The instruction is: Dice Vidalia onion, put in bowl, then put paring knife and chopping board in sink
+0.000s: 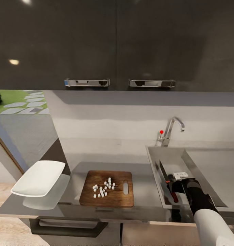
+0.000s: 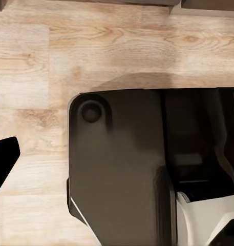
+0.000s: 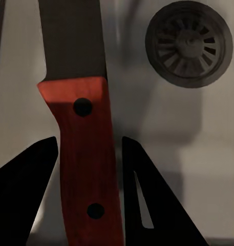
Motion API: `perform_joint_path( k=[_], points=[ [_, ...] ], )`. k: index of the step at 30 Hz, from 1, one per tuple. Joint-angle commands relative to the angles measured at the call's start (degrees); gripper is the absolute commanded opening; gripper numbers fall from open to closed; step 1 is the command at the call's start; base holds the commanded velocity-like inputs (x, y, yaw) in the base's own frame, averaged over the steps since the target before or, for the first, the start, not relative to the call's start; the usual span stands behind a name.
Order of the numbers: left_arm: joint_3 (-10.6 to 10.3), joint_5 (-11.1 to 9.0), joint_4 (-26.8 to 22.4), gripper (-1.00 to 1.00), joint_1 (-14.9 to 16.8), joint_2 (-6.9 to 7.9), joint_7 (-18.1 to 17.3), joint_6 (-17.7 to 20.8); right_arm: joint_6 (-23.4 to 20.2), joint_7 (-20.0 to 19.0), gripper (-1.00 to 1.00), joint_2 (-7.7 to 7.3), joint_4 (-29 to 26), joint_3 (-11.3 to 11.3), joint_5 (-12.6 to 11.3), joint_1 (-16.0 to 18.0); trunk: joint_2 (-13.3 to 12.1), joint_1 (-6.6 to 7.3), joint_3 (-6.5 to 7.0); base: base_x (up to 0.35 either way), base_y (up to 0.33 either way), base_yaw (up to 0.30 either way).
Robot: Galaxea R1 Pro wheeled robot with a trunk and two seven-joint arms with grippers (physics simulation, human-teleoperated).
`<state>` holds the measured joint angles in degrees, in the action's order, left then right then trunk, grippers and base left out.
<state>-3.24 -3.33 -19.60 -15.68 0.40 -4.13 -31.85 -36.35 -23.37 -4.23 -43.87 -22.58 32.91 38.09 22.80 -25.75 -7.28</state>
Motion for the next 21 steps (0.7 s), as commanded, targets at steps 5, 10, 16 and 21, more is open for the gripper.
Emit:
perform_joint_path(
  k=[5, 10, 16, 21],
  points=[
    [-0.28, -0.36, -0.09, 1.00, -0.01, 0.04, -0.09, -0.06, -0.20, -0.53, -1.00, 0.03, -0.08, -1.15, 0.58, 0.05, 0.12, -0.03, -0.56, 0.000, 0.000, 0.000],
    [-0.28, -0.36, -0.09, 1.00, -0.04, 0.04, -0.09, -0.06, -0.21, -0.53, -1.00, 0.07, -0.08, -1.46, 0.58, 0.05, 0.12, -0.03, -0.98, 0.000, 0.000, 0.000],
    [-0.28, -0.36, -0.09, 1.00, -0.02, 0.04, -0.09, -0.06, -0.30, -0.53, -1.00, 0.10, -0.08, -1.50, 0.58, 0.05, 0.12, -0.03, -1.50, 0.071, -0.070, 0.000],
    [-0.28, -0.36, -0.09, 1.00, -0.02, 0.04, -0.09, -0.06, -0.30, -0.53, -1.00, 0.10, -0.08, -1.50, 0.58, 0.05, 0.12, -0.03, -1.95, 0.101, -0.109, 0.000]
  ],
)
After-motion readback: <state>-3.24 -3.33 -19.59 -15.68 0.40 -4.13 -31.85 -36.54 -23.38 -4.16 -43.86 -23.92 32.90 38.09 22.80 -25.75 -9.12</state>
